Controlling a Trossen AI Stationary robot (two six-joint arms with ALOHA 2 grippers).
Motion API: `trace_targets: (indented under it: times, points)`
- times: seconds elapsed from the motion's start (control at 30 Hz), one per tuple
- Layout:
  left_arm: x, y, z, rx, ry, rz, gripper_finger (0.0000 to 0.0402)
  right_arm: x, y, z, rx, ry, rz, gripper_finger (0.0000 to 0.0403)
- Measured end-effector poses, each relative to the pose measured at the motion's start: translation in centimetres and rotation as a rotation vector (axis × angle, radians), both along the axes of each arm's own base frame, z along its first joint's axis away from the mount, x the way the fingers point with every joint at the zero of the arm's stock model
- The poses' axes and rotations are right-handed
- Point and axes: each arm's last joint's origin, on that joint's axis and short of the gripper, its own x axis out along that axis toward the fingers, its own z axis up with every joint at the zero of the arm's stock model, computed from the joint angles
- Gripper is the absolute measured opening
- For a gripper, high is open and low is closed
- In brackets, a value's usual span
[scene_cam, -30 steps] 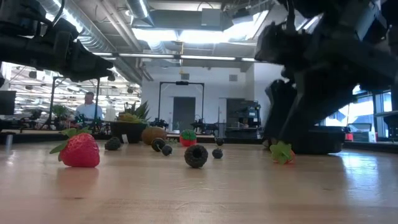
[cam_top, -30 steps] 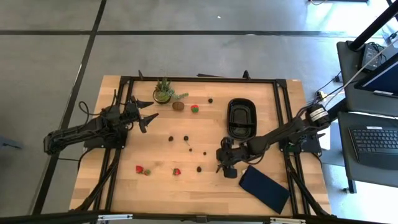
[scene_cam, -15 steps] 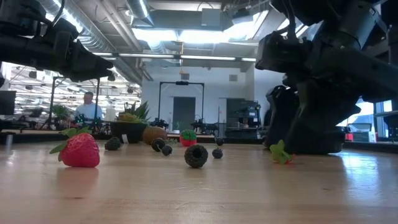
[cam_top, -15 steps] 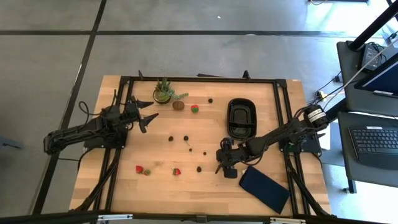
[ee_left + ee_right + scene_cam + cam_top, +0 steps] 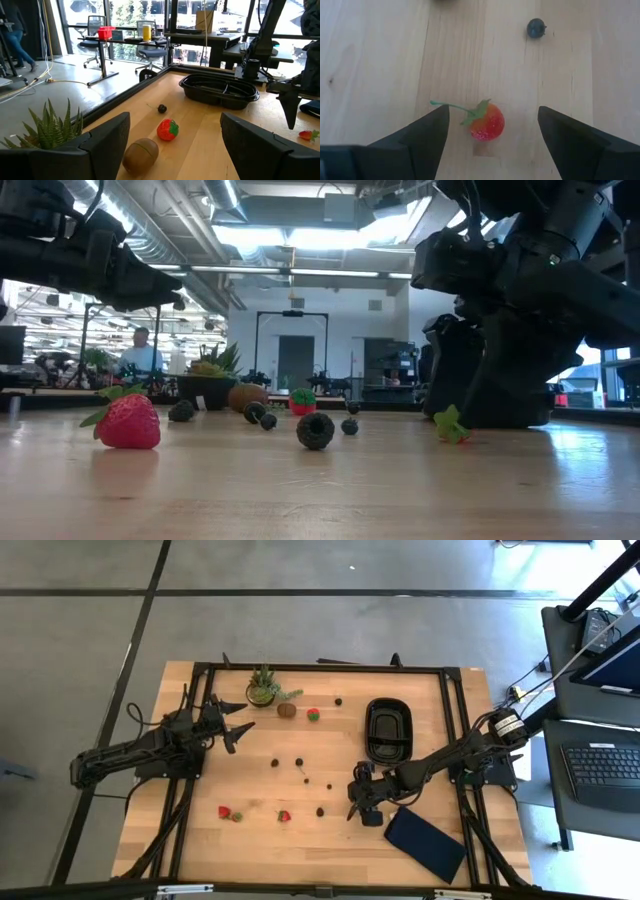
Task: Pick and placing Produce into tupperware
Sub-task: Put the red strawberry into the black bin
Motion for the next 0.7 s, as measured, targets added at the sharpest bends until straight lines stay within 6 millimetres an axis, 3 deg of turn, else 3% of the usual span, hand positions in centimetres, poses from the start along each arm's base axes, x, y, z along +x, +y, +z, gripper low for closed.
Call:
trace_targets:
  times: [0.47,0.7]
  points:
    - [0.0,0.0,0.0,0.001,-0.001,0.009,0.0302,0.5,0.2,-1.8,-0.034,0.026,0.039,0.0303]
    - [0.0,0.0,0.0,0.001,-0.001,0.011,0.0302,0.5,0.2,-1.9,-0.023,0.03,0.038,0.0249]
